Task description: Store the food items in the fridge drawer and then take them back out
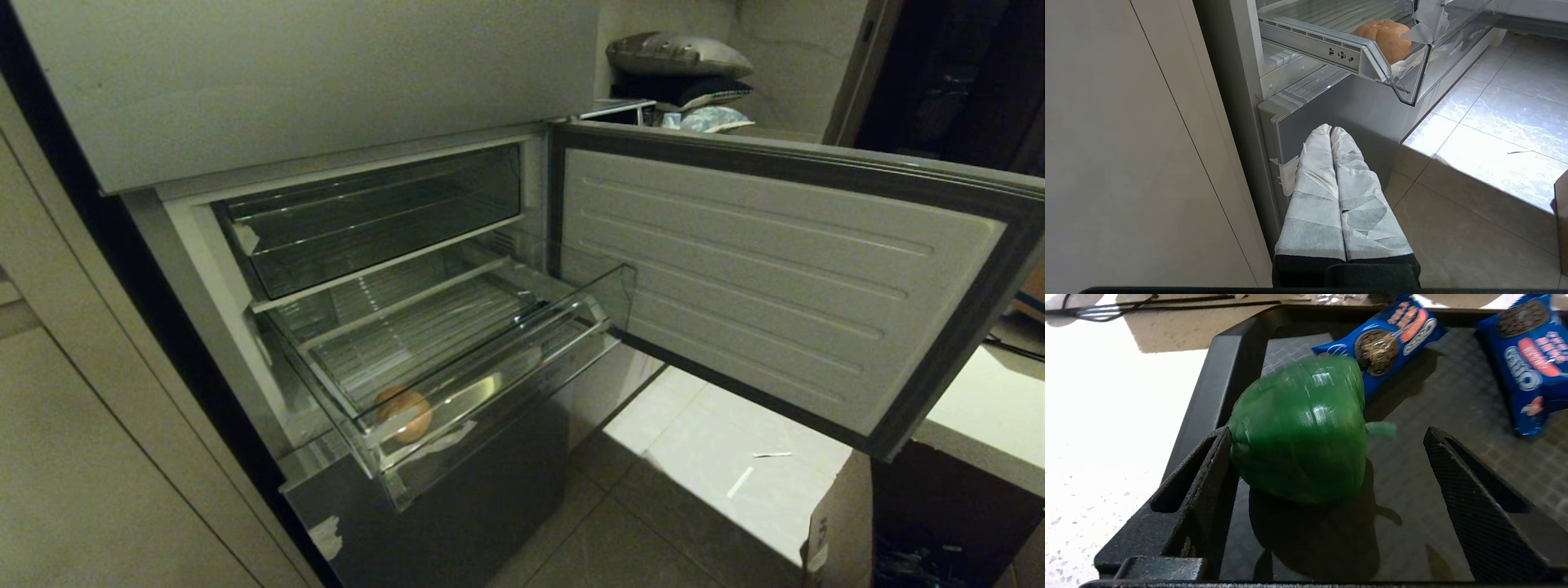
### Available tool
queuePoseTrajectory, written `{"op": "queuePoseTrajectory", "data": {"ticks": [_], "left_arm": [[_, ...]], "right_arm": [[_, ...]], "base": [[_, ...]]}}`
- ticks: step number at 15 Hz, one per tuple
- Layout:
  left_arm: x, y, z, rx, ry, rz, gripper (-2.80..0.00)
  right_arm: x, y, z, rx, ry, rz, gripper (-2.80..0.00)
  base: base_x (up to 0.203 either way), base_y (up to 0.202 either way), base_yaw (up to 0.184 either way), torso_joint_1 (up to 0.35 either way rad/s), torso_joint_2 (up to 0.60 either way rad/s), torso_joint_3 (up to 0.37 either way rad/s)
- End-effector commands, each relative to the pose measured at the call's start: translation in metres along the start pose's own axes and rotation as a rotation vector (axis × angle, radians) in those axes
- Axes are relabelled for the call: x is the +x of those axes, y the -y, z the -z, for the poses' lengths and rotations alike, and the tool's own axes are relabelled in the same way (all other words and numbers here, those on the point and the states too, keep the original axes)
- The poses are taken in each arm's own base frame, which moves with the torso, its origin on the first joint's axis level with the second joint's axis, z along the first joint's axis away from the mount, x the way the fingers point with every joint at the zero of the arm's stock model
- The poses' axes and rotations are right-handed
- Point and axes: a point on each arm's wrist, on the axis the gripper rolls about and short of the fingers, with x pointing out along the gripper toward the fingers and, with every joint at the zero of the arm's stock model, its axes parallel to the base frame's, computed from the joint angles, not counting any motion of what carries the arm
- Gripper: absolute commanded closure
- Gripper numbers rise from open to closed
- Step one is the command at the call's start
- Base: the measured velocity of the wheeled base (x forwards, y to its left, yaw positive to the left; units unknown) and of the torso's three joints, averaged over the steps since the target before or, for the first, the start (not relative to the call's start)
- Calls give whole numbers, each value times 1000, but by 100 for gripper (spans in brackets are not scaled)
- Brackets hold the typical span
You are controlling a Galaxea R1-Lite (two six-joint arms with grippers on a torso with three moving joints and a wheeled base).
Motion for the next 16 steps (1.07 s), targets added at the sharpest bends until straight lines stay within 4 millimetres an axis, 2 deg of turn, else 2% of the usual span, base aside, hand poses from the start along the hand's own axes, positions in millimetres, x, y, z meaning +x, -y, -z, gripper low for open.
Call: {"op": "queuePoseTrajectory", "data": {"ticks": [1, 2, 3, 6, 10, 12, 16], "left_arm": [[0, 0, 0, 0, 0, 0, 0], [0, 0, 0, 0, 0, 0, 0], [0, 0, 0, 0, 0, 0, 0], [0, 0, 0, 0, 0, 0, 0], [0, 0, 0, 0, 0, 0, 0], [0, 0, 0, 0, 0, 0, 0], [0, 0, 0, 0, 0, 0, 0]], "right_arm": [[-6, 1, -8, -6, 30, 6, -280], [-12, 1, -14, -9, 48, 9, -280], [-19, 0, -20, -15, 70, 10, 0], [-49, -7, -40, -32, 139, 11, 0], [-108, -25, -55, -47, 186, -13, 0], [-139, -36, -52, -76, 170, -63, 0], [-185, -52, -24, -182, 160, -278, 0]], "base": [[0, 0, 0, 0, 0, 0], [0, 0, 0, 0, 0, 0], [0, 0, 0, 0, 0, 0], [0, 0, 0, 0, 0, 0], [0, 0, 0, 0, 0, 0], [0, 0, 0, 0, 0, 0], [0, 0, 0, 0, 0, 0]]}}
